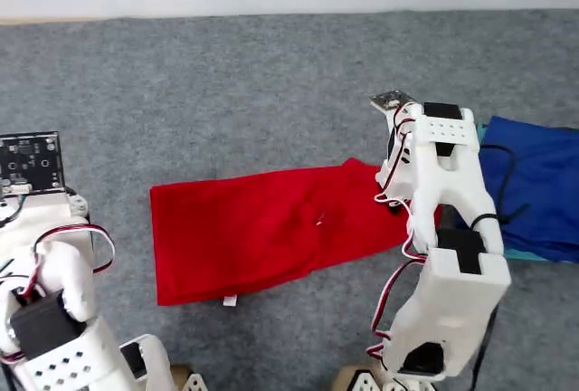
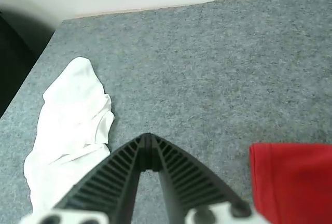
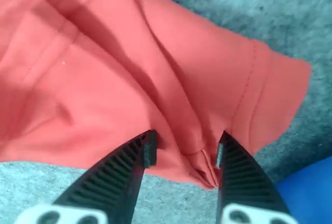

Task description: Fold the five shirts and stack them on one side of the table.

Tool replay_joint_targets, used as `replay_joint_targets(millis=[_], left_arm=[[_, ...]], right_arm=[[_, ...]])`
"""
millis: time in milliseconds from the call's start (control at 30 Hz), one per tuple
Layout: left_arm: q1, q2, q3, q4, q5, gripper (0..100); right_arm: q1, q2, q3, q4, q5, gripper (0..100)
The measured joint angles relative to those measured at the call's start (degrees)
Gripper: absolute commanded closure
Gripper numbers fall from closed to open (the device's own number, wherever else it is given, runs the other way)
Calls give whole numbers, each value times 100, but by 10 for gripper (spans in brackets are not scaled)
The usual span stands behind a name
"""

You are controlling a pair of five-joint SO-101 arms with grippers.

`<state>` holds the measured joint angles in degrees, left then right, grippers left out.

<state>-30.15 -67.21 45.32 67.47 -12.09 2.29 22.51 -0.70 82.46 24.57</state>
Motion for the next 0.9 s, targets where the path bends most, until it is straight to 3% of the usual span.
replay_joint_targets(millis=[333, 567, 900], left_arm=[[0, 0, 0, 79, 0, 996], [0, 0, 0, 79, 0, 996], [0, 0, 0, 79, -9, 996]], right_arm=[[-237, 0, 0, 114, 0, 800], [-246, 0, 0, 9, 0, 935], [-70, 0, 0, 290, 70, 984]])
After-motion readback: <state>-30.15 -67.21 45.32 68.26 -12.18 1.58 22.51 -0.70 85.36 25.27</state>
